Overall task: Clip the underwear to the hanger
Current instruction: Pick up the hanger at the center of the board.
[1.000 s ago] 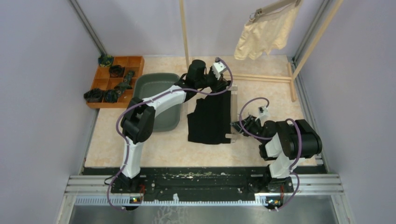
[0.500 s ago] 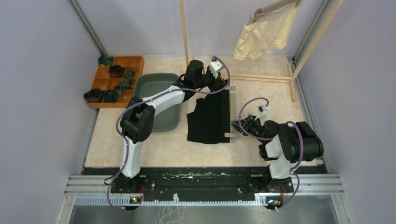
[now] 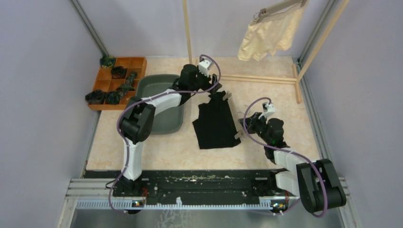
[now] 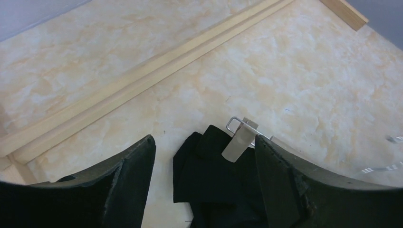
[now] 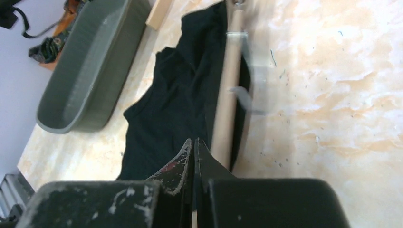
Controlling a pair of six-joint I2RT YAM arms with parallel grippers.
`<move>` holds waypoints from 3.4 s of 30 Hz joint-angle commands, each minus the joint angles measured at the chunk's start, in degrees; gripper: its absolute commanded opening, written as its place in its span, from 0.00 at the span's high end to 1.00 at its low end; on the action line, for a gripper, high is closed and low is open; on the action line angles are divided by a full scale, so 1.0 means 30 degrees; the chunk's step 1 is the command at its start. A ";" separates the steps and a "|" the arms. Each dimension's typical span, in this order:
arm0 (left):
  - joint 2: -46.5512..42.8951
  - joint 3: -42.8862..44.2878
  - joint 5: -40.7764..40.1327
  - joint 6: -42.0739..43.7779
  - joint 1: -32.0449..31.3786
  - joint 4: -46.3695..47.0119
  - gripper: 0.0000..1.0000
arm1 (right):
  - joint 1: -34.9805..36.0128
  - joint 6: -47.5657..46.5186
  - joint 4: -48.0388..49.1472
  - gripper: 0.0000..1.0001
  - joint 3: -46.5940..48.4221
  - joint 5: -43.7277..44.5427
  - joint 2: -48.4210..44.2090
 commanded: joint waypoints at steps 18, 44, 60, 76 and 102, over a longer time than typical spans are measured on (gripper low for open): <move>-0.1345 -0.1107 0.3157 -0.3511 0.0350 0.1194 0.17 | 0.0766 -0.0891 -0.6087 0.57 0.2383 0.3961 -0.1339; -0.0563 0.0216 0.2943 -0.5756 -0.1014 -0.3398 0.04 | 0.3730 -0.3964 -1.3756 0.46 0.7678 1.0557 0.2634; -0.2229 -0.1455 0.2358 -0.6432 -0.0999 -0.3137 0.00 | 0.3981 -0.3861 -1.4200 0.47 0.8566 1.0253 0.4643; -0.4366 -0.4740 0.2690 -0.7715 -0.0677 -0.0958 0.00 | 0.4677 -0.3705 -1.5006 0.95 0.9496 1.1683 0.5639; -0.1040 -0.7009 0.6886 -1.5435 -0.1277 0.9412 0.00 | 0.7764 -0.4342 -1.4073 1.00 0.9350 1.4076 0.2169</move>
